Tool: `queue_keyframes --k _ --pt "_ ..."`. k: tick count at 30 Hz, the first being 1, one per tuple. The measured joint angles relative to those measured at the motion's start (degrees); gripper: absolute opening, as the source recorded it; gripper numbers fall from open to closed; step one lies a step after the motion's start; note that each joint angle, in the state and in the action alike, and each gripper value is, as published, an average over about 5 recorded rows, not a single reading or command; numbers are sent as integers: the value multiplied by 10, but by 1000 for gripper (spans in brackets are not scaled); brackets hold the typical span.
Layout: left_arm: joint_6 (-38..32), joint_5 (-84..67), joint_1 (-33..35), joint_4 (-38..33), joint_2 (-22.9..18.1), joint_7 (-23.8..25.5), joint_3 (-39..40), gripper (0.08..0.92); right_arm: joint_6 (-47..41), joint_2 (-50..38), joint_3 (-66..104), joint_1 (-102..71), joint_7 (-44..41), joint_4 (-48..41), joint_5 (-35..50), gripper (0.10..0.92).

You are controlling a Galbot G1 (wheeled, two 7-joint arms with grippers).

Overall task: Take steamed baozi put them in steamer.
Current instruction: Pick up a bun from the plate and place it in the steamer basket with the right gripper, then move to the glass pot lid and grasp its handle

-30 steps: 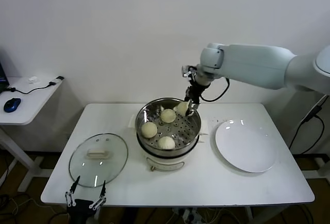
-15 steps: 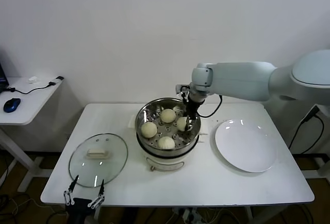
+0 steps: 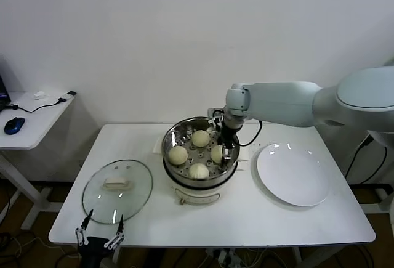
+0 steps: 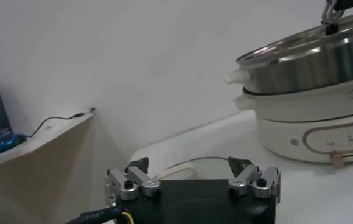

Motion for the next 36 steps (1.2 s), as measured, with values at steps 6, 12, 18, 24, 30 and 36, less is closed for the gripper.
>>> queue_keyframes --k 6,12,18,24,30,36 --pt "4 0 -4 -2 0 1 0 823 7 -11 10 9 -15 0 4 823" --pt "7 8 -8 -5 0 2 5 823 22 -39 24 33 -29 10 17 823" --pt "4 12 -9 -7 1 2 4 823 76 -91 23 64 3 30 52 823" --pt "6 16 -16 -15 -1 2 3 823 164 -177 35 67 97 84 76 823" --pt "13 22 -23 -24 -3 6 2 823 231 -288 128 -11 212 151 58 823" --pt "15 27 -28 -31 -8 14 -3 823 269 -378 312 -185 315 212 17 823"
